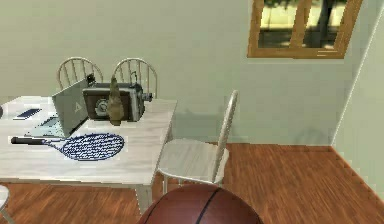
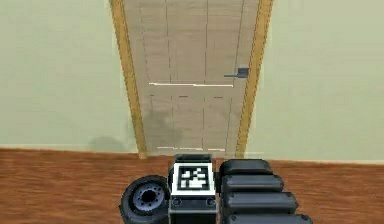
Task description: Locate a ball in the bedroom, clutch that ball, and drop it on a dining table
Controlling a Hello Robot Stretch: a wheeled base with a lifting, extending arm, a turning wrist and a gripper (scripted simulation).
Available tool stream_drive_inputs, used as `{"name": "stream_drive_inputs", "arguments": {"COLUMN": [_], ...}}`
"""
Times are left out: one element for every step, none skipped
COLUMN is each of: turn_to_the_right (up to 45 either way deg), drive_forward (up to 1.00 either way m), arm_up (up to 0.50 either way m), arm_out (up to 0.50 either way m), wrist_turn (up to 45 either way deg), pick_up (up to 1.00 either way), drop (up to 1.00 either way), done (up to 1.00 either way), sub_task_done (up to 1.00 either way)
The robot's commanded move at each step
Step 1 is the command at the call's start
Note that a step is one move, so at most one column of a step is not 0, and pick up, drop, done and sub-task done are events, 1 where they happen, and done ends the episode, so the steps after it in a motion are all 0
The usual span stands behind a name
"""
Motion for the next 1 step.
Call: {"name": "stream_drive_inputs", "arguments": {"turn_to_the_right": [-3.0], "drive_forward": [0.00], "arm_up": [0.00], "arm_out": [0.00], "wrist_turn": [0.0], "pick_up": [0.00], "drop": [0.00], "done": [0.00], "sub_task_done": [0.00]}}
